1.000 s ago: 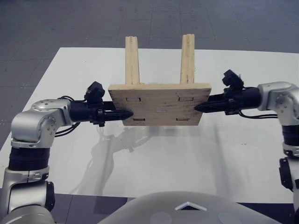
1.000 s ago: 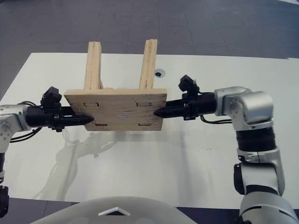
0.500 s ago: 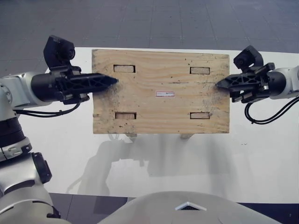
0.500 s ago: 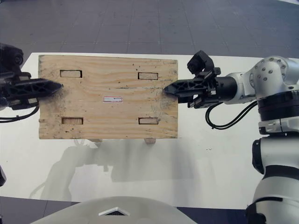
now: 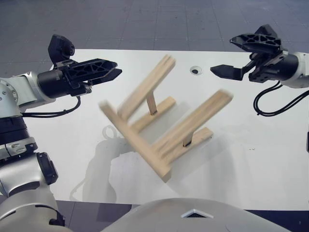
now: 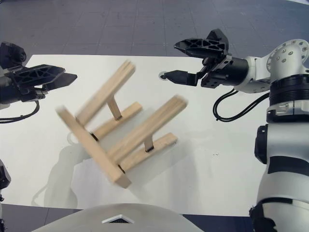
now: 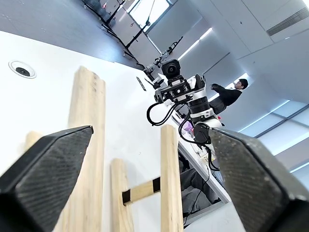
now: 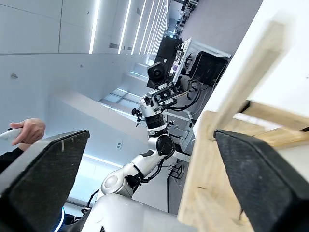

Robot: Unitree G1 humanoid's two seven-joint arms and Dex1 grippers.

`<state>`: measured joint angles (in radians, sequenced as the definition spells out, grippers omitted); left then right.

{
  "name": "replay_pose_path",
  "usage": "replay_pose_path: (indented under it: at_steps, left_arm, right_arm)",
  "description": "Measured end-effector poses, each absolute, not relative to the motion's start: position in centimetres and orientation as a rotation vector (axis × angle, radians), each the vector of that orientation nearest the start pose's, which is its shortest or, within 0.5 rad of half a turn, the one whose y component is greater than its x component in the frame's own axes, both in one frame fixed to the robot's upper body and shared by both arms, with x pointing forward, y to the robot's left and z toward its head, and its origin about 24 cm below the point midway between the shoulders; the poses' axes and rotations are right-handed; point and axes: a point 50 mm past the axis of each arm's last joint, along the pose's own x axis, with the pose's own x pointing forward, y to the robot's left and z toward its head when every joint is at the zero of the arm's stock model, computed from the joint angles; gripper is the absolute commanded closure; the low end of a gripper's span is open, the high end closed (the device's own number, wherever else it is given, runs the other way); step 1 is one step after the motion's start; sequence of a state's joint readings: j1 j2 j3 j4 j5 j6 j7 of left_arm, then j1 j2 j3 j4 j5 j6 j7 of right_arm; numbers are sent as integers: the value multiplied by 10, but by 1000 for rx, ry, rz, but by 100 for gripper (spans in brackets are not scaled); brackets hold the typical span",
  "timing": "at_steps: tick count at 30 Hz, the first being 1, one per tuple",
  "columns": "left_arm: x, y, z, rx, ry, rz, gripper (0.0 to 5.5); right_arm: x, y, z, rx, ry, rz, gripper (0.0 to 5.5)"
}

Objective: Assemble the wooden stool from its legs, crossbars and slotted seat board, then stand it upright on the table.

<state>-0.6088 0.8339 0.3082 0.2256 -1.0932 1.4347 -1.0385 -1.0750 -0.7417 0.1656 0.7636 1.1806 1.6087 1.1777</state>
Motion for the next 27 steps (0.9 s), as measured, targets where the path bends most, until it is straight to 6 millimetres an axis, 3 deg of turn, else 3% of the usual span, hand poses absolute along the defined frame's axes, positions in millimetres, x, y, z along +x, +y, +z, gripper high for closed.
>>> replay_pose_path:
  at_steps: [4,7,11,16,21,24,27]
  left_arm:
    - [262,249,193,-683,540,-1183,137]
    - [255,258,183,-620,562,-1161,137]
    - [249,277,176,-579,557,-1165,137]
    - [244,306,163,-491,573,-1156,137]
    - [237,330,142,-306,687,-1102,137]
    - [234,330,130,-245,730,-1120,137]
    - [216,308,111,-227,810,-1244,137]
  right_arm:
    - [318,-189,214,1040,822,1329,24]
    - [309,-187,207,878,807,1337,24]
    - [272,-195,161,586,813,1288,24]
    - [212,-209,153,426,785,1452,24]
    - [181,-211,148,346,781,1611,24]
    - [181,-210,149,327,739,1637,24]
    - [184,-209,150,315,719,1647,24]
